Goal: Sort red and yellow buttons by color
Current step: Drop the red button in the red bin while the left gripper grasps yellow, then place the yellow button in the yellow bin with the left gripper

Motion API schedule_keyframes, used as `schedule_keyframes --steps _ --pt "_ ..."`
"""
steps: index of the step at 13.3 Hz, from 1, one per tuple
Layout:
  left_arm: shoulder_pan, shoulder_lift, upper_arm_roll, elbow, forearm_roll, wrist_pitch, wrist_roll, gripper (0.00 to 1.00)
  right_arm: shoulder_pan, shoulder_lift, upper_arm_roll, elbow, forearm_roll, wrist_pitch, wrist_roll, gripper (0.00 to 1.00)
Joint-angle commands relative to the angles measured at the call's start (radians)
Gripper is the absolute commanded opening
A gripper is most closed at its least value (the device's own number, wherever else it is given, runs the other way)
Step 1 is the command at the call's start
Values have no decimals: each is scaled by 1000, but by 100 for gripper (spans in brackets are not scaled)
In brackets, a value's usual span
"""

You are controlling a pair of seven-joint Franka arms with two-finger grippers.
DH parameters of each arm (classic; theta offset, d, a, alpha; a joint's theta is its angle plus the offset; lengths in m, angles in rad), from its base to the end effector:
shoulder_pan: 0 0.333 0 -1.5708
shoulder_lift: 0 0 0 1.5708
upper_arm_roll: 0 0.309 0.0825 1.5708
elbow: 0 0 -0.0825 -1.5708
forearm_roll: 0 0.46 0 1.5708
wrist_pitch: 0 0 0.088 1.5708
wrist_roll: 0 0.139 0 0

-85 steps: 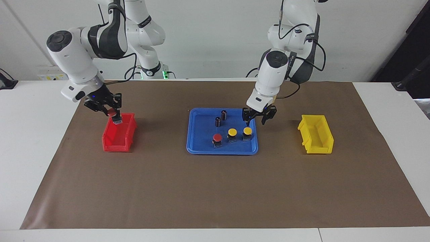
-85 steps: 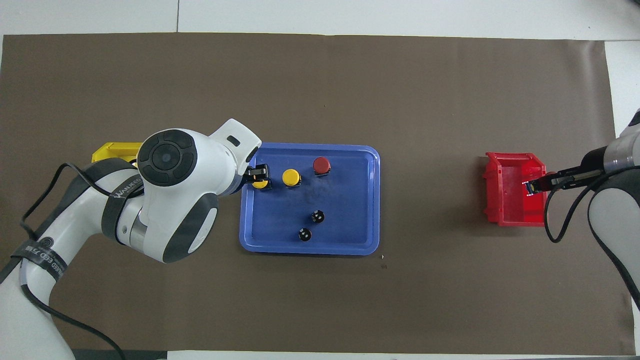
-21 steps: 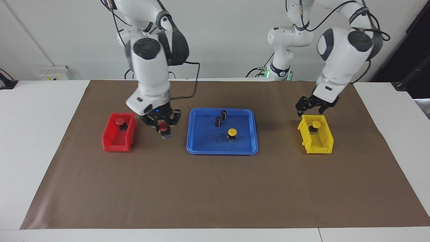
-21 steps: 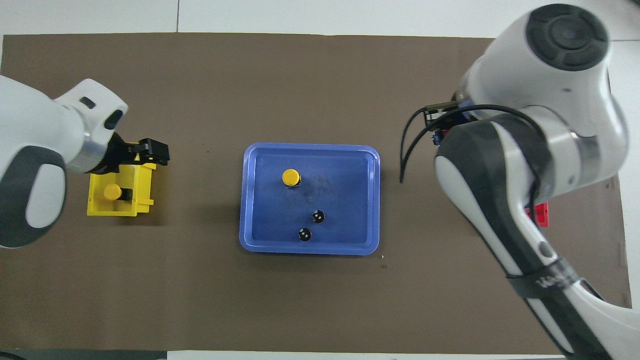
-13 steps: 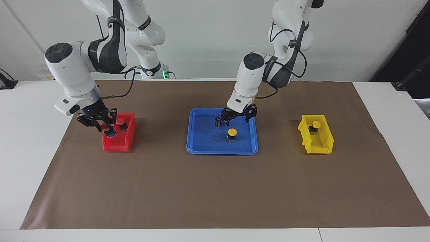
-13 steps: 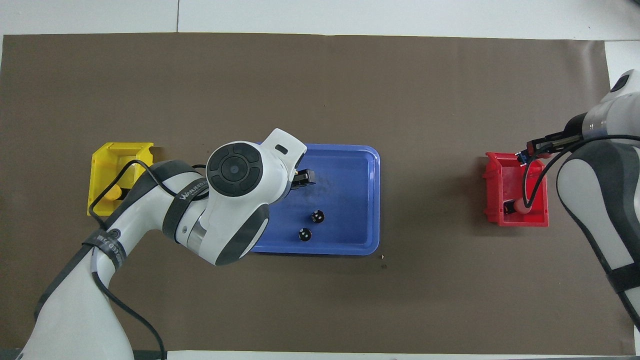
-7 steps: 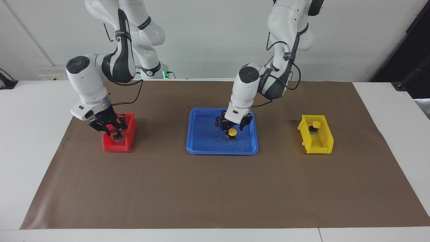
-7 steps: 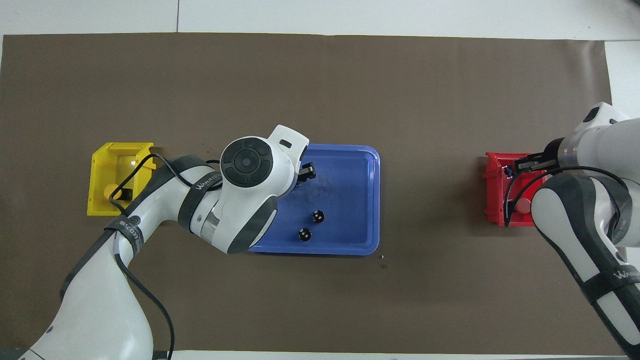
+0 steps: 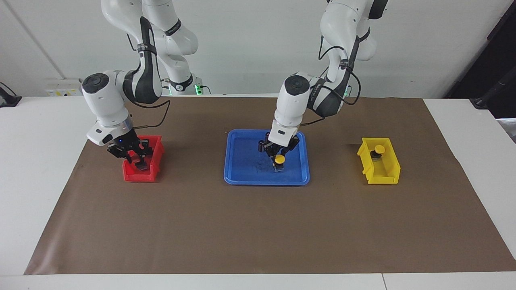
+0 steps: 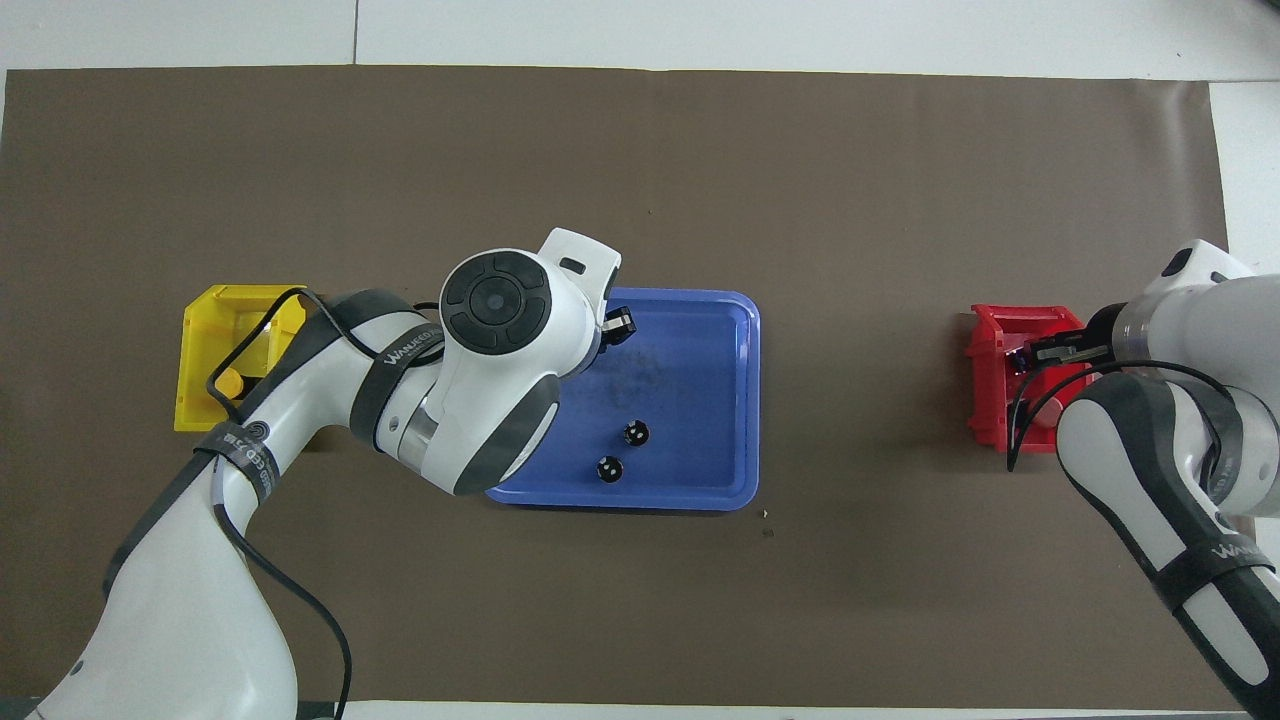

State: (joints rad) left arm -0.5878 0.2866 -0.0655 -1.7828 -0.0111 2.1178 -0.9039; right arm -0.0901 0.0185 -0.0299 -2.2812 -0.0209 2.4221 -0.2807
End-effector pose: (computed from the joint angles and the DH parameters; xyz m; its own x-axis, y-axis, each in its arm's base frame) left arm 0.5600 -0.4275 0.3244 0.9665 0.2566 0.0080 0.2557 -0.9651 0.0558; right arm 0.5863 -0.0713 0.2684 0.9779 0.1763 0.1127 0.1718 -0.9839 0.0493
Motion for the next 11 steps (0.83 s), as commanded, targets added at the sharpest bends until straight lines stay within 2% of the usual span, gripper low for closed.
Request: schedule_keyframes --steps 1,3,4,5,6,7,9,11 --pt "100 -81 7 49 19 -193 199 1 -5 -17 10 -40 13 37 14 15" --pt "237 -133 7 49 19 -289 421 1 -5 -23 10 -58 13 58 15 18" --pt "316 -154 7 43 19 -315 547 1 -5 -23 10 -63 13 58 15 27" --pt "397 -168 7 36 19 -329 680 1 -5 -23 10 -60 13 57 14 42" --pt "460 -176 7 28 19 -332 774 1 -5 -22 10 -54 13 49 12 65" --pt "520 -178 7 26 19 -326 855 1 -5 -19 11 -31 13 34 12 75" --pt "594 -179 7 7 19 -297 945 1 -3 -3 11 98 13 -131 14 98" --pt "612 -213 7 -76 19 -227 964 1 18 -6 13 242 13 -323 15 99"
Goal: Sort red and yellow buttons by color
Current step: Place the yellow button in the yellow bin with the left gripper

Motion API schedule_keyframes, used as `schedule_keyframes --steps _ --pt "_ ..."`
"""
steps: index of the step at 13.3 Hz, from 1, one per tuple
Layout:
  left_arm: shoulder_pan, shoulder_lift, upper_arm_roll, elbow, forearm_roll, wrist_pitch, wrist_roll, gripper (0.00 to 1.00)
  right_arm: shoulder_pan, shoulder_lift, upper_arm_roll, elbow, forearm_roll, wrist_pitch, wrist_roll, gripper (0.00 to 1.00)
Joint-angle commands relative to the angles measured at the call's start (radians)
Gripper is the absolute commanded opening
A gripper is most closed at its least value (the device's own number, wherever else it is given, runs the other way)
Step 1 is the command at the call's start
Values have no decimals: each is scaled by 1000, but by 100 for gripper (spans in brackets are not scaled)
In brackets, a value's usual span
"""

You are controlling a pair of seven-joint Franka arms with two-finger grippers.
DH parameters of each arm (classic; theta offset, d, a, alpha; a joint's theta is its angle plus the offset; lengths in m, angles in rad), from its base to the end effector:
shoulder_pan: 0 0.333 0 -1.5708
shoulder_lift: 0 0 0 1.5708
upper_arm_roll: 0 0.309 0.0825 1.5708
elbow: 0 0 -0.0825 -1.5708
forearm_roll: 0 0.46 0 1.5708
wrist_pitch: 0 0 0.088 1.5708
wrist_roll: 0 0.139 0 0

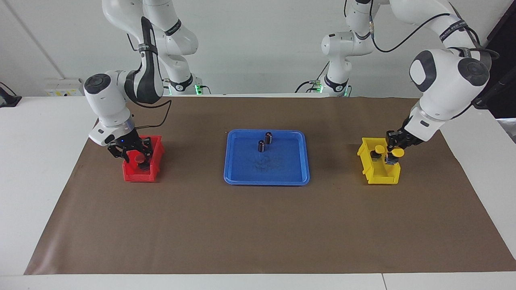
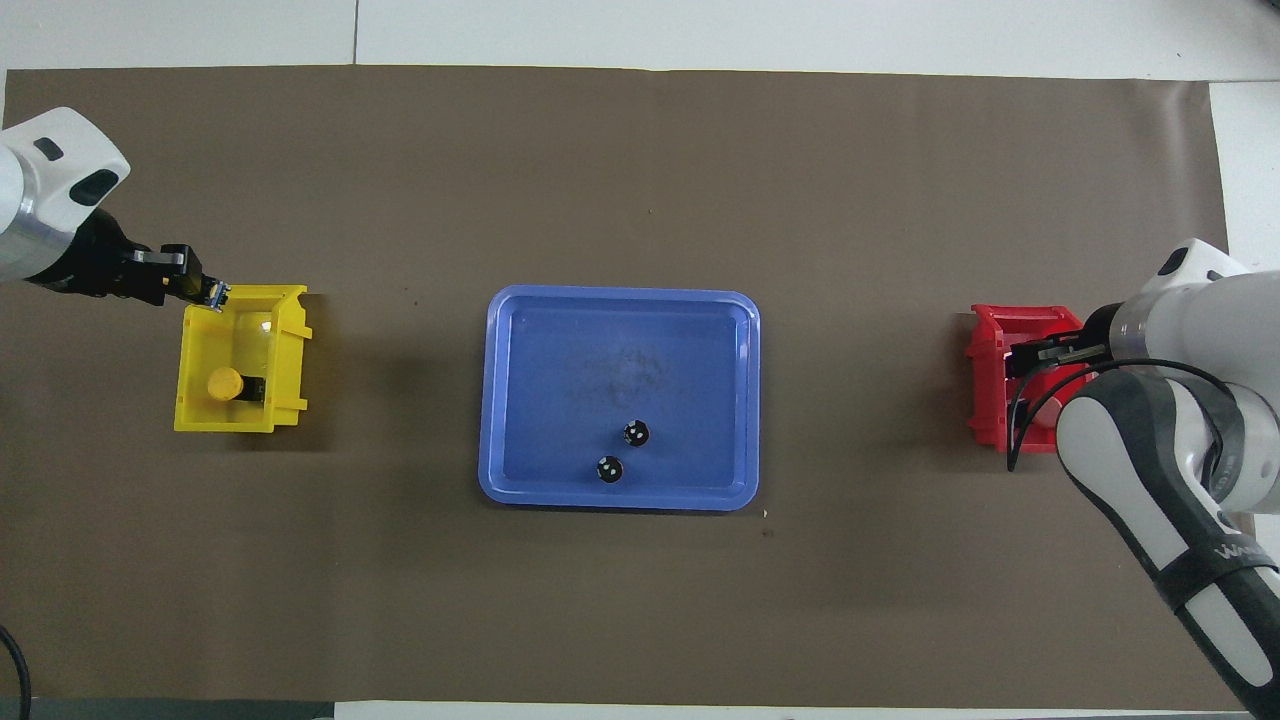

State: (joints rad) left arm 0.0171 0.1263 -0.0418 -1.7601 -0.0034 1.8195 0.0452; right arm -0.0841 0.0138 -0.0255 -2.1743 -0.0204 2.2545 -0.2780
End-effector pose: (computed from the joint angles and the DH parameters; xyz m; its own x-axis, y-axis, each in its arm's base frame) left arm 0.6620 -0.0161 0.4203 0.9954 -0.0690 -0.0663 -0.0684 -0.9976 0.0115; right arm 0.6029 -0.0674 0.3090 0.9818 0.1805 0.0590 0.1787 -0.9833 0.0345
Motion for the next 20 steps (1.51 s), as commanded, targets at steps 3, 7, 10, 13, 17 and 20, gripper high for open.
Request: schedule_keyframes --steps 3,7,10,13,17,20 --pt "15 -99 -18 -229 10 193 15 1 38 -50 10 287 13 -385 84 99" --pt "17 -103 -18 -271 10 231 10 1 38 -115 22 418 11 -665 209 99" --pt "21 -94 -18 -314 10 309 7 1 21 -112 12 491 10 -733 209 99" --pt "23 -88 -16 -325 10 331 7 1 18 -78 10 562 10 -771 210 99" --pt "21 -70 -16 -355 10 394 5 1 17 -78 10 562 10 -776 210 99" --pt "23 -62 -16 -375 10 446 5 1 18 -77 10 564 8 -770 210 99"
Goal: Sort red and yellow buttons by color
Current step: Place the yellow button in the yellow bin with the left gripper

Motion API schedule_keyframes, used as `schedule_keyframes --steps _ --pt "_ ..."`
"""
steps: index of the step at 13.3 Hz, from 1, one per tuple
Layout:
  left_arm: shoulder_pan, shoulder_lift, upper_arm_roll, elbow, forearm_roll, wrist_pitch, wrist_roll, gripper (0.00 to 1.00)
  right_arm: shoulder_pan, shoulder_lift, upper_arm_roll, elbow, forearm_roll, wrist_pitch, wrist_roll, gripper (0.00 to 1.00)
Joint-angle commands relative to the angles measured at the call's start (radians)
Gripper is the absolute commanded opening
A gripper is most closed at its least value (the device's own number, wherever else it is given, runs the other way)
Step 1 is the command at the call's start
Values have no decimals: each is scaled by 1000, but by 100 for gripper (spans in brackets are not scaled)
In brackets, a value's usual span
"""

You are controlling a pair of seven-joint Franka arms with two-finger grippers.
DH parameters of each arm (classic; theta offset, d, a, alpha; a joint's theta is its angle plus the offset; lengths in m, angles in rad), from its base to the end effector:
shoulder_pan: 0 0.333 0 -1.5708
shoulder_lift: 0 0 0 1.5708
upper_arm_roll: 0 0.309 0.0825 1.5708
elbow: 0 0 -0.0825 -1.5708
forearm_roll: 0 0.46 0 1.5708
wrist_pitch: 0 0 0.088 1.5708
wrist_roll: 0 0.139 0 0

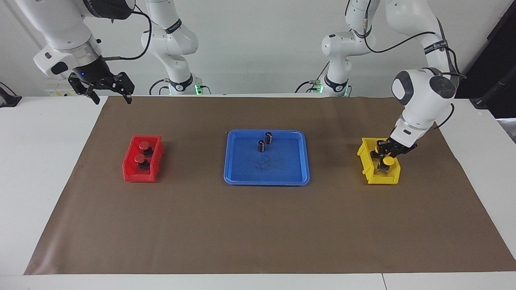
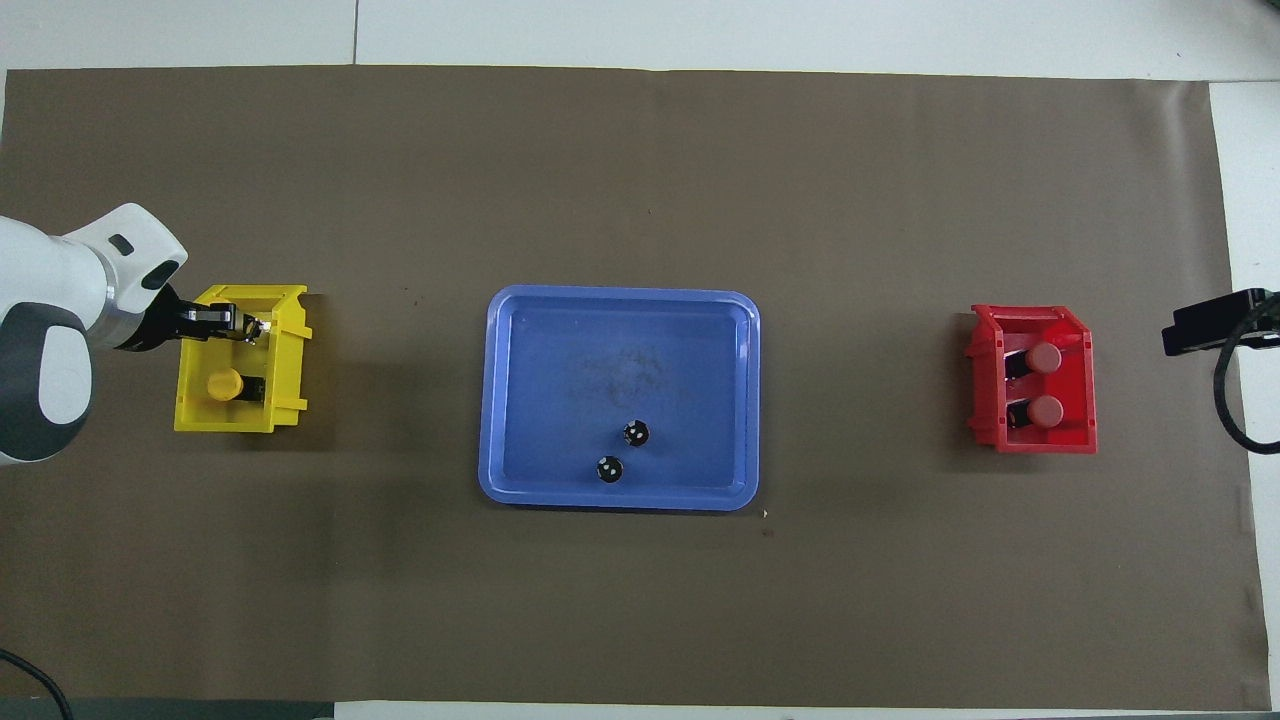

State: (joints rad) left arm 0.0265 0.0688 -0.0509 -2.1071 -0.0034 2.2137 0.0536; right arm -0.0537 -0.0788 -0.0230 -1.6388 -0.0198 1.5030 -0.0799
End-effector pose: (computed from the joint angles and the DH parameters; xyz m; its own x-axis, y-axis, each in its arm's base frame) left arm 0.6218 -0.0154 0.3063 0.9964 -0.0756 0.0382 -0.0758 -0.9971 0.0042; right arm 0.5949 -0.0490 0.5912 0.9983 0.0022 -0.0582 0.0029 -0.9999 0.0134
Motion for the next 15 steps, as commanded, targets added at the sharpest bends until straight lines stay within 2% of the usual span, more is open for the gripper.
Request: schedule_keyframes --steps 1,4,6,7,9,13,15 --pt "15 11 -7 -30 10 60 -3 1 -12 14 8 28 8 -15 12 99" --pt "15 23 -7 -37 10 81 0 2 -12 16 8 28 11 -14 12 99" --pt "15 43 -7 -39 10 113 -1 6 -11 16 9 28 11 -14 12 99" --pt "15 48 -7 -39 10 118 2 14 -11 16 9 28 11 -14 12 99" --pt "15 49 -7 -28 10 103 3 61 -11 16 9 28 11 -15 12 99" --pt "33 36 -7 -15 10 46 11 64 -9 16 9 28 11 -15 12 99" --pt "33 19 -7 80 10 -108 11 70 -9 16 9 28 11 -15 12 99"
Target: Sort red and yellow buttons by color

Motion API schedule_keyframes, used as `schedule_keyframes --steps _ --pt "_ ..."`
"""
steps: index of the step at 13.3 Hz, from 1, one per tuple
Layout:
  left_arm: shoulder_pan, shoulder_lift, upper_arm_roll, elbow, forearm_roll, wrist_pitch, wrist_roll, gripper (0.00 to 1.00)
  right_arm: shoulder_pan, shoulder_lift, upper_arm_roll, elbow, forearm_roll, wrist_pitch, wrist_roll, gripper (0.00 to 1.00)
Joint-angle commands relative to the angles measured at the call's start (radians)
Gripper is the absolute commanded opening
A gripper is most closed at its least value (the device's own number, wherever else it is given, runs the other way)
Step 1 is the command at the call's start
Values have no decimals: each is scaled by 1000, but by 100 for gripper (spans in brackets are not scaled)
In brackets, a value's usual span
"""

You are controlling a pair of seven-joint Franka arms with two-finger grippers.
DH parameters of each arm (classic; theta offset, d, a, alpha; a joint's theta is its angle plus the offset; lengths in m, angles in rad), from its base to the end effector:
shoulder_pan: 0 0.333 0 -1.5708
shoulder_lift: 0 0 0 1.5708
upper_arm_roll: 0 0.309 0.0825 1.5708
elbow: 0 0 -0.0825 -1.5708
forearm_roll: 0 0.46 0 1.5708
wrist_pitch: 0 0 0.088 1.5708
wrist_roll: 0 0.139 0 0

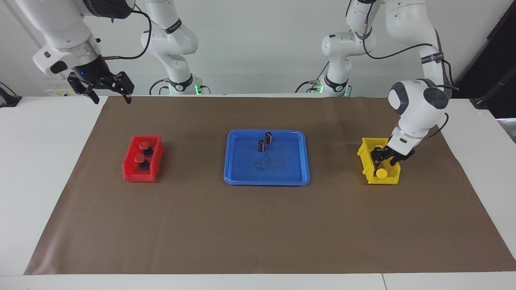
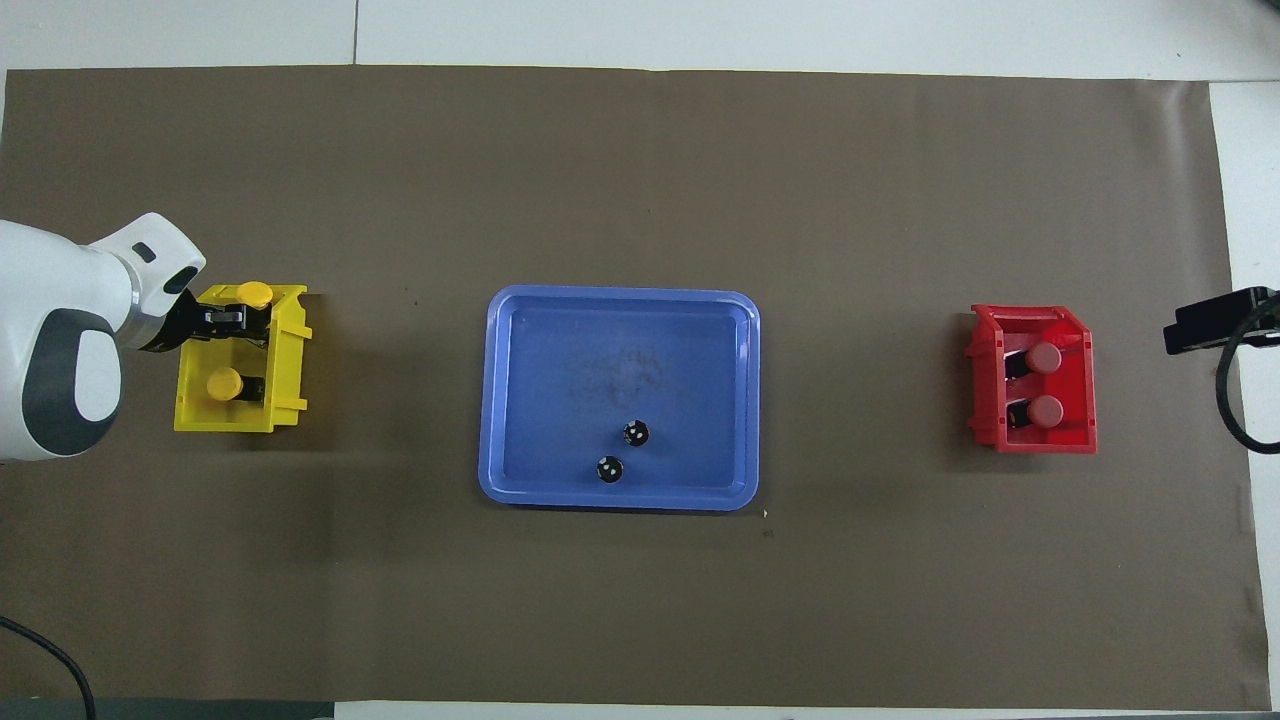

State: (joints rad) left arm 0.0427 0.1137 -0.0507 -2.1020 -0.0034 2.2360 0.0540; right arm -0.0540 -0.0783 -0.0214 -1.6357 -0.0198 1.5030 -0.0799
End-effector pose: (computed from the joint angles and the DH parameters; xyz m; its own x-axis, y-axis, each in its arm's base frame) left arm 0.6250 -0.0053 0.2830 0.9980 -0.0594 0.0209 -0.0596 -0.9982 0.0073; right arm 0.5953 -0.0482 0.5926 0.9984 0.0034 -0.0557 0.0042 -0.9999 0.0137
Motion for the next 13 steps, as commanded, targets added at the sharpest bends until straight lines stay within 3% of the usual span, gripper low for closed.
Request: schedule_keyframes --steps 1,5,7,9,13 --pt "17 -26 -9 130 10 -207 10 74 -9 15 8 27 11 -15 12 99" --pt "10 -78 -9 206 10 -334 10 100 -9 15 8 28 9 -15 12 99" --pt "6 -141 -12 253 10 -454 32 100 -9 15 8 30 9 -15 12 99" --pt "2 -146 -18 400 0 -650 53 100 -9 15 8 30 9 -15 12 99" --pt "-14 -146 -55 517 -13 -751 43 100 -7 15 9 30 11 -14 14 99"
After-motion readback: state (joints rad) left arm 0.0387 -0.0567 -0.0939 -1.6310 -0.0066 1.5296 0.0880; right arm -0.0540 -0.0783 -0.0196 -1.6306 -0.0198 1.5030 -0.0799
